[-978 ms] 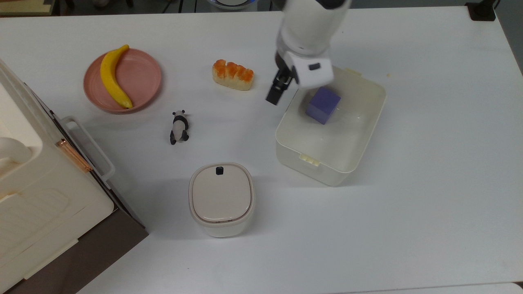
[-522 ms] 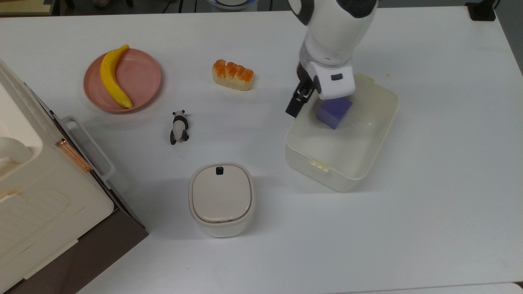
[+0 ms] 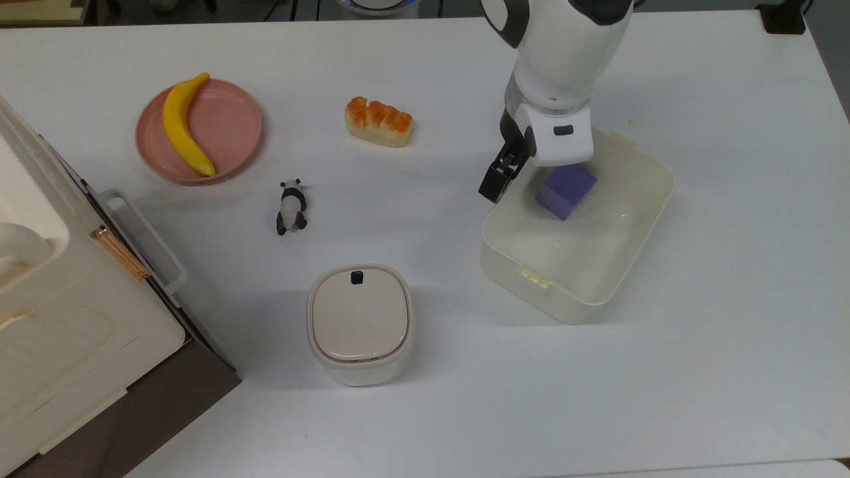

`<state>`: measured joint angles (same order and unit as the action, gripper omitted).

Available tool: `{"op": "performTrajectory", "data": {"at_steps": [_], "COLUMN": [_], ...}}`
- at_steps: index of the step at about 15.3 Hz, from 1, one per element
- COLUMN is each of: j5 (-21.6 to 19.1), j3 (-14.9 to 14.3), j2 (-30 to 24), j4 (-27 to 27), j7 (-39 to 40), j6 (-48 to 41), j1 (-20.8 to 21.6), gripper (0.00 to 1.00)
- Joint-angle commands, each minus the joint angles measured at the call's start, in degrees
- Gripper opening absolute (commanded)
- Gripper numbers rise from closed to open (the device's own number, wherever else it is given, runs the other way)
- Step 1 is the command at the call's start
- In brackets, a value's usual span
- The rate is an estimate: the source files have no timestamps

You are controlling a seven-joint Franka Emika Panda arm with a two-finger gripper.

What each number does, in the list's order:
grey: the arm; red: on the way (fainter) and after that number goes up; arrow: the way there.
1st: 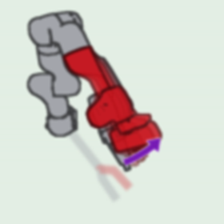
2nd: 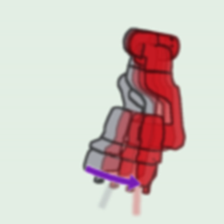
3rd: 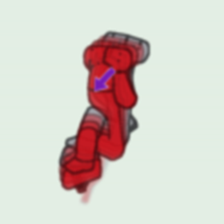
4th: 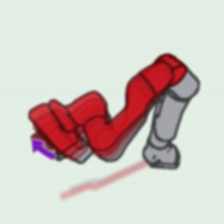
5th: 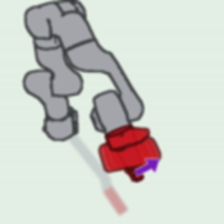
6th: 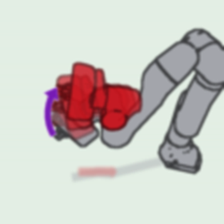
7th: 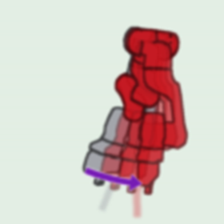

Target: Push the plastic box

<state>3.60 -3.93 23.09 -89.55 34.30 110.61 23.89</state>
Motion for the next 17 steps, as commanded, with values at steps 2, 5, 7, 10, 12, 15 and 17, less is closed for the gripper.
{"op": "performTrajectory", "data": {"at_steps": [2,5,7,10,12,15,17], "j5": [0.09,-0.35,-0.26,-0.08,-0.35,-1.05,-1.93], "j3": [-1.43,-1.43,-1.52,-1.52,-1.52,-1.6,-1.6], "j2": [-7.16,-11.39,-12.54,-13.16,-13.16,-13.33,-13.33], "j4": [-1.06,-0.98,-0.8,-0.63,-0.45,-0.54,-0.45], "j7": [-1.6,-12.45,-23.87,-34.99,-35.35,-36.15,-35.97], "j6": [-8.45,-13.57,-13.93,-13.31,-13.14,-11.38,-10.42], "j1": [-2.87,-7.09,-8.15,-10.87,-12.46,-13.78,-14.66], "gripper": [1.0,1.0,1.0,1.0,1.0,1.0,1.0]}}
